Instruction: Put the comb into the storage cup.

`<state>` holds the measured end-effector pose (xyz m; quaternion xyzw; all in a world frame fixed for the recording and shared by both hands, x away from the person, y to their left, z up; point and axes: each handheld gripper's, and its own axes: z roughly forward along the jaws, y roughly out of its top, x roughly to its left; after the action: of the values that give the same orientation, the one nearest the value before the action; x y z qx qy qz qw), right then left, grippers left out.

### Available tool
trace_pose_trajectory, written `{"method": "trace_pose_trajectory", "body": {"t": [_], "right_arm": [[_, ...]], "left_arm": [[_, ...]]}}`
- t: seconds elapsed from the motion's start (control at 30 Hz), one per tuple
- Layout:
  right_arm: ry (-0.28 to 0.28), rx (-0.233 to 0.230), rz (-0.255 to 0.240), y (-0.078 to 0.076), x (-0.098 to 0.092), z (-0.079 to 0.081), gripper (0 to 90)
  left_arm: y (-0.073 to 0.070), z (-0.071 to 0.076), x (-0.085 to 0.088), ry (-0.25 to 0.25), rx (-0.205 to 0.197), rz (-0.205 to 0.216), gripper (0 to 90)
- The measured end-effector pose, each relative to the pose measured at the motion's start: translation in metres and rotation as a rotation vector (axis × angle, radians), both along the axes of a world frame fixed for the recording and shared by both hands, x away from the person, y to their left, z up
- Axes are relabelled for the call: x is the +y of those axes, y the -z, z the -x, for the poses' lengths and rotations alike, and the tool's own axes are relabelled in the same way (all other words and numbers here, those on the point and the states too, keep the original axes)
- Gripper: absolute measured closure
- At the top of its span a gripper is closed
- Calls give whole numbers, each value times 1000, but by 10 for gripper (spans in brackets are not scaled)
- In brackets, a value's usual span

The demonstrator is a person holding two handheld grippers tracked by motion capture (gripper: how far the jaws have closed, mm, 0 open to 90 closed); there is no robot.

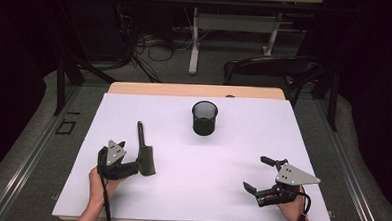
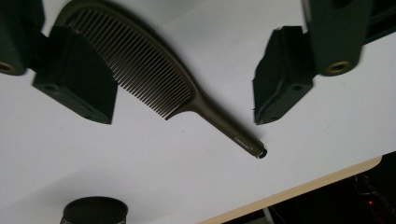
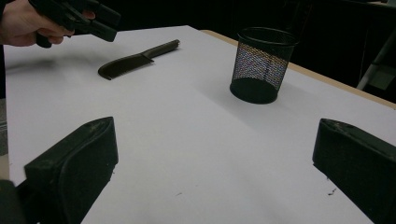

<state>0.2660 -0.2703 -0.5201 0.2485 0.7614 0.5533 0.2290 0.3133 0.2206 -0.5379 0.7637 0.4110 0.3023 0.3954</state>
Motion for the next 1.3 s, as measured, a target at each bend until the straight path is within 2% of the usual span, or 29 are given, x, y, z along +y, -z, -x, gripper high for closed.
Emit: {"method": "trace_pose_trajectory", "body": {"t": [0.1, 0.13, 0.2, 0.27, 0.3, 0.33, 0.37, 0.4, 0.43, 0.47, 0.53, 0.57, 0.63, 0.83, 1.23, 1.3], "right_arm": [[2, 7, 4, 0, 0, 0, 0], [2, 7, 4, 0, 0, 0, 0], [1, 3, 1, 0, 0, 1, 0], [0, 1, 0, 0, 0, 1, 0], [0, 0, 1, 0, 0, 1, 0], [-2, 0, 1, 0, 0, 1, 0], [-2, 0, 1, 0, 0, 1, 0], [1, 0, 5, -1, -1, 1, 0], [1, 0, 5, -1, -1, 1, 0], [2, 3, 3, 0, 0, 1, 0], [4, 3, 3, 0, -1, 0, 0], [4, 3, 2, 0, -1, 0, 0], [2, 2, 6, -1, 0, 1, 0], [3, 5, 2, 0, 0, 0, 0], [-1, 11, 7, 1, 1, 0, 0], [-2, 11, 9, 0, 1, 1, 0]], "left_arm": [[1, 0, 0, 8, 18, -13, 354], [1, 0, 0, 13, 26, -6, 354], [2, 0, 2, 19, 48, -5, 463], [3, 1, 3, 20, 55, 3, 524], [4, 1, 4, 23, 69, 6, 524], [5, 2, 5, 34, 90, 9, 584], [5, 2, 5, 34, 90, 9, 625], [6, 2, 5, 36, 107, 3, 661], [7, 2, 6, 41, 116, 4, 661], [7, 3, 6, 50, 131, -3, 732], [7, 3, 7, 53, 137, -4, 803], [8, 3, 7, 55, 144, 1, 803], [8, 4, 7, 55, 159, -11, 899], [12, 4, 2, 70, 231, -24, 900], [16, 5, -2, 73, 281, -55, 900], [17, 5, -2, 74, 288, -45, 900]]}}
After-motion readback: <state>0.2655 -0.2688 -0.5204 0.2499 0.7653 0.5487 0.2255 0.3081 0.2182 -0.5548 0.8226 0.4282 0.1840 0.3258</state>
